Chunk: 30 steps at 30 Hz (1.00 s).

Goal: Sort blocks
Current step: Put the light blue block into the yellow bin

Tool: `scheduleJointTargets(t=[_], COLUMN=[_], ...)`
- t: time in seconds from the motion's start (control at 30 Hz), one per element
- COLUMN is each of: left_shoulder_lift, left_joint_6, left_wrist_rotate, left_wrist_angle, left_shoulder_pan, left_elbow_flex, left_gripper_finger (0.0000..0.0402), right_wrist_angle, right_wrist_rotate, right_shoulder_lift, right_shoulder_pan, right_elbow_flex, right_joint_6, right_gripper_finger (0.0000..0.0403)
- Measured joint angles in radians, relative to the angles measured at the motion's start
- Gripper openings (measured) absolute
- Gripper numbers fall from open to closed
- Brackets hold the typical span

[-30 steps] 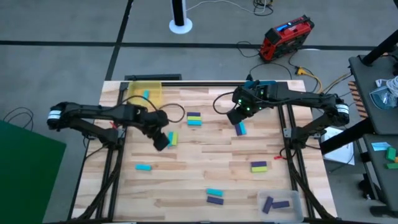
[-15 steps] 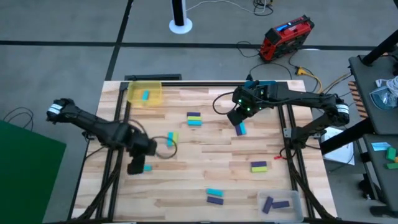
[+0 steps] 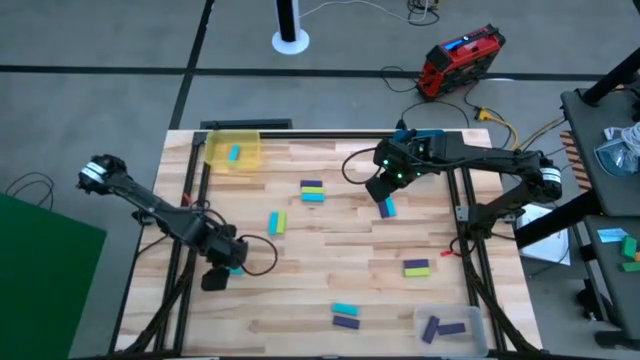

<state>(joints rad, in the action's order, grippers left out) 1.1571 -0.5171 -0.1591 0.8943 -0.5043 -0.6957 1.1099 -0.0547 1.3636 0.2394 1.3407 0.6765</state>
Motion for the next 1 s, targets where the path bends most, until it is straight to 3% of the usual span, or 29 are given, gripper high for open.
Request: scheduleJointTargets(t=[0.33, 0.63, 0.77, 1.0], left_shoulder_lift=[0.096, 0.210, 0.239, 0.234], left_joint_6=[0.010, -0.013, -0.016, -0.035], left_wrist_rotate=[0.057, 0.106, 0.140, 0.185], left_wrist_angle=[-0.127, -0.240, -0.262, -0.274], left_shoulder_pan=[-0.026, -0.080, -0.087, -0.087], left_elbow_flex=[0.079, 0.129, 0.127, 0.120], left_gripper_finger=[0.0223, 0.0201, 0.0168, 0.0073], right_wrist_angle=[0.000, 0.000, -0.001, -0.002], right_wrist_rotate=[0.000, 0.000, 0.000, 0.000], right_shoulder_lift=[0.000, 0.000, 0.000, 0.000], right_shoulder_pan=[-0.001, -0.001, -0.001, -0.001], right_elbow_flex=[-0.004, -0.004, -0.004, -0.004], right_joint_6=[0.001, 0.002, 0.000, -0.019], right_gripper_finger=[0.0013, 0.0013, 0.0013, 0.0013])
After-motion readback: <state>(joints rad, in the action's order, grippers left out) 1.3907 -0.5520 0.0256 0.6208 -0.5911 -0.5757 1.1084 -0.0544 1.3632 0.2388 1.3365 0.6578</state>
